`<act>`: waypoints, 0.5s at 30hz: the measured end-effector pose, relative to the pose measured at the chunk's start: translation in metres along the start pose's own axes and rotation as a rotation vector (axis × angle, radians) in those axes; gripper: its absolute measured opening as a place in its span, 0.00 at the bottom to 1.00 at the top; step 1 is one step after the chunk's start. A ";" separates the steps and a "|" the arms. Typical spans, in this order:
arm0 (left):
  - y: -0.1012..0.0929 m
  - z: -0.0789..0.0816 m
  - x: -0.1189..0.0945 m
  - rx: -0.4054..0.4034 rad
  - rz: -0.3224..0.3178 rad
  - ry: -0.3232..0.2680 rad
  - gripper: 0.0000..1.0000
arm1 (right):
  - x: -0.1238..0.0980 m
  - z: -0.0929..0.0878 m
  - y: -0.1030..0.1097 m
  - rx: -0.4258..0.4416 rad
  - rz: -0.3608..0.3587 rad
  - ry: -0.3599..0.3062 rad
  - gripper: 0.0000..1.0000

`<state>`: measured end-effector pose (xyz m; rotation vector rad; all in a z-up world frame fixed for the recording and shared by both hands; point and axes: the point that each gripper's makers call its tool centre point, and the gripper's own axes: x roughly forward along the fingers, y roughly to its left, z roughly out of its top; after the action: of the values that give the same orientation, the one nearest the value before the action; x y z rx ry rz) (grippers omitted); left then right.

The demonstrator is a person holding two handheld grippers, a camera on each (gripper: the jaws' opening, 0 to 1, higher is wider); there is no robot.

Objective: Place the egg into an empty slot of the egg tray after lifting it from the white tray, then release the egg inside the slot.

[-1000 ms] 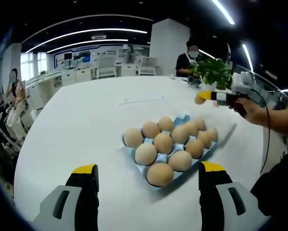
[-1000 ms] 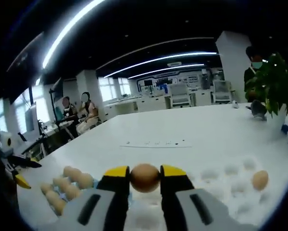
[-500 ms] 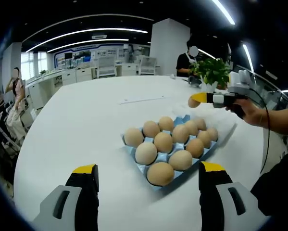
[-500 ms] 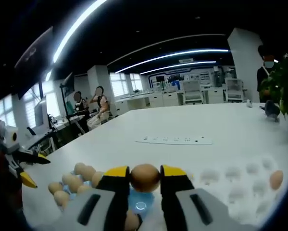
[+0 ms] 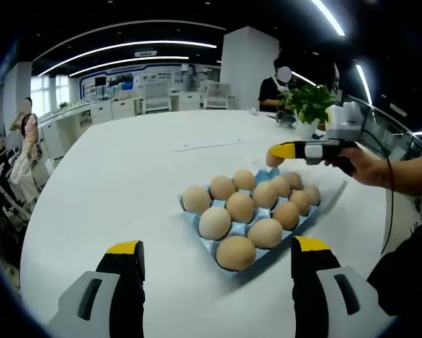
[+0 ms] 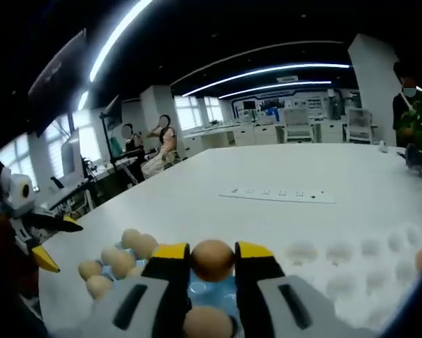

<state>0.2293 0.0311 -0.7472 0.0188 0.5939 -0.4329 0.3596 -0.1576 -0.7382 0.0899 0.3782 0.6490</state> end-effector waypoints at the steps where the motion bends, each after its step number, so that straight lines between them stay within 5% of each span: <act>1: 0.000 0.000 0.000 0.000 0.002 0.000 0.85 | 0.002 -0.001 0.003 0.004 0.009 0.003 0.24; 15: 0.001 -0.002 -0.001 -0.006 0.006 0.002 0.85 | 0.021 -0.027 0.019 0.005 0.083 0.134 0.25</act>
<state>0.2279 0.0324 -0.7489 0.0150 0.5971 -0.4252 0.3543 -0.1310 -0.7661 0.0674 0.5069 0.7387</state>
